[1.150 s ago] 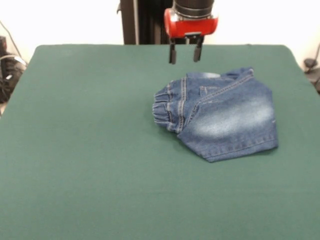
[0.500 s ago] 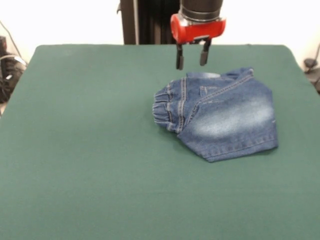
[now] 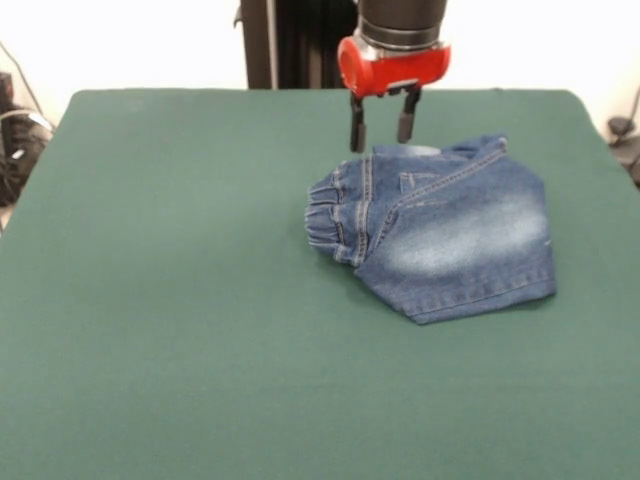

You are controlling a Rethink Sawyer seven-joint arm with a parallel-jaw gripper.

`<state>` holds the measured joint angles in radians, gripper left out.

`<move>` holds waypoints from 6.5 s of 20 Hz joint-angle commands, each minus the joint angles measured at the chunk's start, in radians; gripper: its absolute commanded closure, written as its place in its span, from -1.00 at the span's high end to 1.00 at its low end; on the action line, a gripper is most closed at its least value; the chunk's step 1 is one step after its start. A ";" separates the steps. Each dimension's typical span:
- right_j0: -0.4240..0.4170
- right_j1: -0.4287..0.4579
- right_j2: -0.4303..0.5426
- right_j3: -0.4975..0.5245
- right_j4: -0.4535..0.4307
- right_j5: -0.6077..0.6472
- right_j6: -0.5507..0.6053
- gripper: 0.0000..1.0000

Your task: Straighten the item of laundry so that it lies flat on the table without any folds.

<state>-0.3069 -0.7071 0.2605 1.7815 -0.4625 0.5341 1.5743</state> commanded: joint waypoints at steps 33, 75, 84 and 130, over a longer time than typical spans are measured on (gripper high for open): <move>0.052 0.217 0.026 -0.076 -0.117 -0.033 0.031 -1.00; -0.142 0.087 0.122 -0.013 -0.277 0.054 -0.168 -1.00; -0.194 0.034 0.165 -0.003 -0.265 0.123 -0.261 -1.00; -0.417 -0.109 0.300 0.058 -0.319 0.296 -0.566 -1.00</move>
<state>-0.7017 -0.7766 0.4490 1.7847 -0.7381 0.6908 1.3911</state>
